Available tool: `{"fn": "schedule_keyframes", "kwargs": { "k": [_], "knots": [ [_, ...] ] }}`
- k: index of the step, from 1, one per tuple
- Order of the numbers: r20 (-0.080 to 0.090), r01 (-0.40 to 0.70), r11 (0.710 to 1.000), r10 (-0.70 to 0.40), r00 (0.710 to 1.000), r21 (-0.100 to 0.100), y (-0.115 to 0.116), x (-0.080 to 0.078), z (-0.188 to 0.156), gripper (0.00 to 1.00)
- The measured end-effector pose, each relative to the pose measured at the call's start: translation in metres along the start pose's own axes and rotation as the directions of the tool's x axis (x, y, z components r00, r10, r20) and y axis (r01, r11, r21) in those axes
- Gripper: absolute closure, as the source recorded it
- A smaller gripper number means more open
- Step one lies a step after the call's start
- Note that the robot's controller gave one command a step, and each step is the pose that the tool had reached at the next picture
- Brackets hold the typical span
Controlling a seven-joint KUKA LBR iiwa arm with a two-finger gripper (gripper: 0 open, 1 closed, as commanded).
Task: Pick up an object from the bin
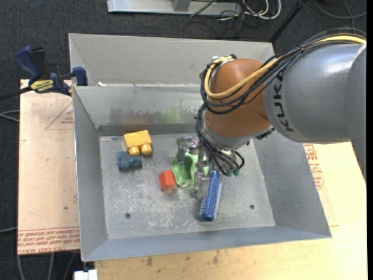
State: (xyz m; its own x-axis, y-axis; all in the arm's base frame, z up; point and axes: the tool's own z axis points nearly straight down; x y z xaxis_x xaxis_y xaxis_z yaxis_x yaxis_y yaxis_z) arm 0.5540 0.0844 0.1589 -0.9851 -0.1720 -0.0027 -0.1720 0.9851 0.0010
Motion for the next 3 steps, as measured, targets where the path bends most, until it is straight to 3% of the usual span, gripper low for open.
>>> {"fn": "schedule_keyframes", "kwargs": {
  "k": [1, 2, 3],
  "knots": [
    [-0.002, 0.391, 0.920, -0.391, 0.920, -0.002, -0.009, -0.020, 0.090, 0.00],
    [-0.001, 0.239, 0.971, -0.239, 0.971, -0.001, -0.038, -0.018, 0.089, 0.00],
    [0.005, 0.239, 0.971, -0.239, 0.971, 0.002, -0.036, -0.009, 0.028, 0.00]
  ]
}}
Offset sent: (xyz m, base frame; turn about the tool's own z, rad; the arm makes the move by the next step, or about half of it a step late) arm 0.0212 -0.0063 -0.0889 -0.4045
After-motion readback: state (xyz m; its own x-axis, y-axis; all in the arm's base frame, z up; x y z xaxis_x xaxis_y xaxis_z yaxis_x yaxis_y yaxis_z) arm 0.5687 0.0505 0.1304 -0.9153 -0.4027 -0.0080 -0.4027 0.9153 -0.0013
